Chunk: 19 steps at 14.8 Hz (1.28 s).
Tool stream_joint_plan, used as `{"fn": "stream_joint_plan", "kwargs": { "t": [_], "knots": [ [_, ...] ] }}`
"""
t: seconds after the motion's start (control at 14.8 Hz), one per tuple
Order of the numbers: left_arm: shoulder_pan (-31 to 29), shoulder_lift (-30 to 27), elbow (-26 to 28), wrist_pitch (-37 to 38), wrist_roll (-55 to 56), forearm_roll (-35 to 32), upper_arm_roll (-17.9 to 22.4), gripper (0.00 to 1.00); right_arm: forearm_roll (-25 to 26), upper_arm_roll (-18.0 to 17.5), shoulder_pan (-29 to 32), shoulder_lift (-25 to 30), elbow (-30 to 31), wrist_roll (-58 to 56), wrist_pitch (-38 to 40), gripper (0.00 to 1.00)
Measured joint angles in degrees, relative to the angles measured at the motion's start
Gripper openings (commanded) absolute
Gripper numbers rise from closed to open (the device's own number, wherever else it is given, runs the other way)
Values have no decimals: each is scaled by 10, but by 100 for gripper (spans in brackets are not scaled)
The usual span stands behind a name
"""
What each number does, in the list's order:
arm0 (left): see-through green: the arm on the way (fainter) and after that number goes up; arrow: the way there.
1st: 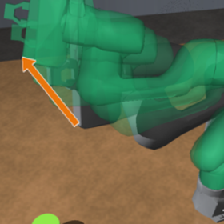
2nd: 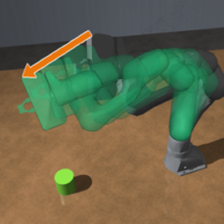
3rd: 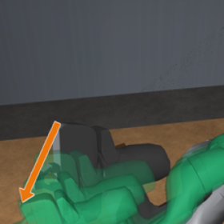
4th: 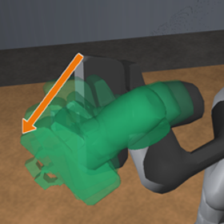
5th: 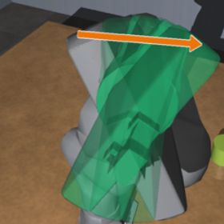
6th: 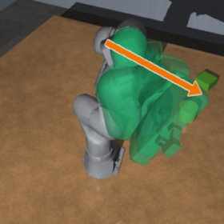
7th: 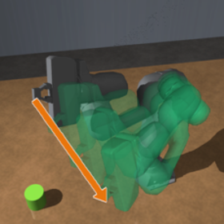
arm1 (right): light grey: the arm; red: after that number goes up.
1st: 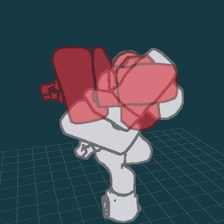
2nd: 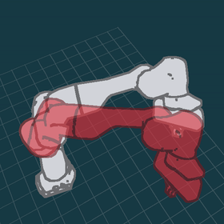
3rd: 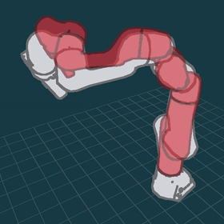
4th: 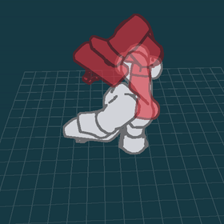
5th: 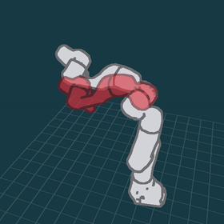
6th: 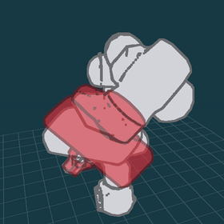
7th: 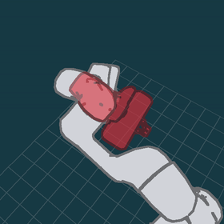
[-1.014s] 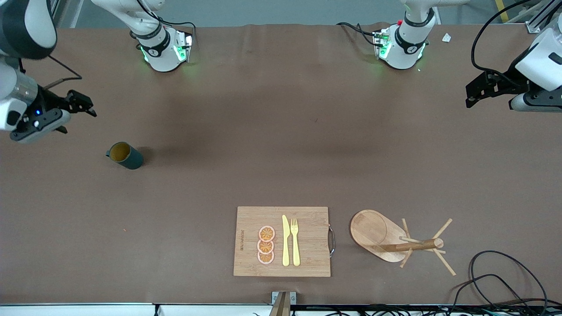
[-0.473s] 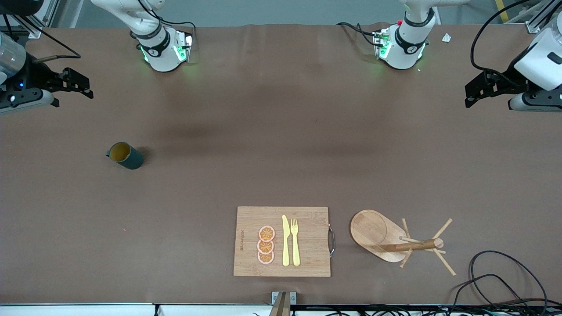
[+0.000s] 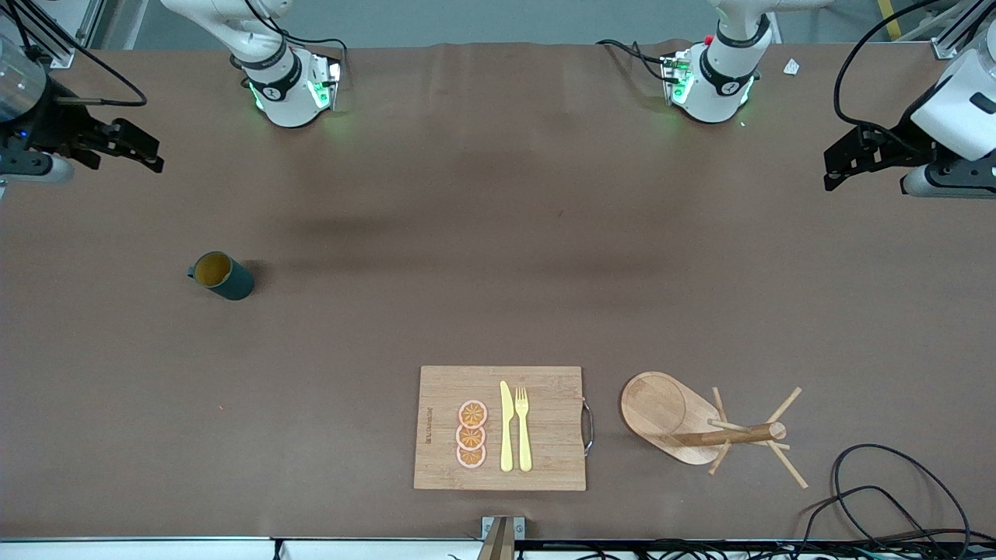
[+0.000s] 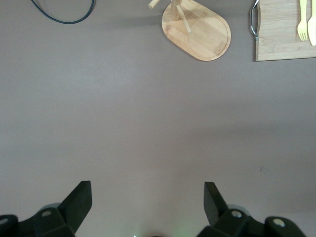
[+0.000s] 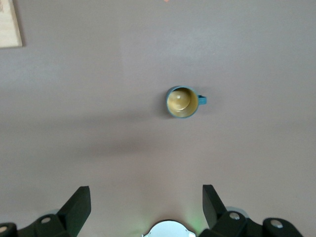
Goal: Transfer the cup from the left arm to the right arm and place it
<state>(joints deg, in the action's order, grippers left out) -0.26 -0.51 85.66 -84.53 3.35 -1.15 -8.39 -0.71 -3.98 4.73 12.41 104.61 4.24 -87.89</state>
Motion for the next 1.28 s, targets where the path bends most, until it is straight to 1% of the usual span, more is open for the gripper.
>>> {"fn": "stream_joint_plan", "kwargs": {
  "t": [0.2,0.34,0.47,0.95,1.28],
  "knots": [
    [0,0,0,0,0,0,0,100,1,4,12,-6,-31,3,0,100],
    [1,0,0,0,0,0,0,100,1,5,32,-15,-45,4,-1,100],
    [1,0,0,0,0,0,-1,100,0,8,42,-23,-49,4,-11,100],
    [2,0,0,0,0,0,-1,100,0,7,43,-31,-51,5,-43,100],
    [2,0,0,0,0,0,-1,100,0,-3,36,-36,-53,5,-45,100]
  ]
}}
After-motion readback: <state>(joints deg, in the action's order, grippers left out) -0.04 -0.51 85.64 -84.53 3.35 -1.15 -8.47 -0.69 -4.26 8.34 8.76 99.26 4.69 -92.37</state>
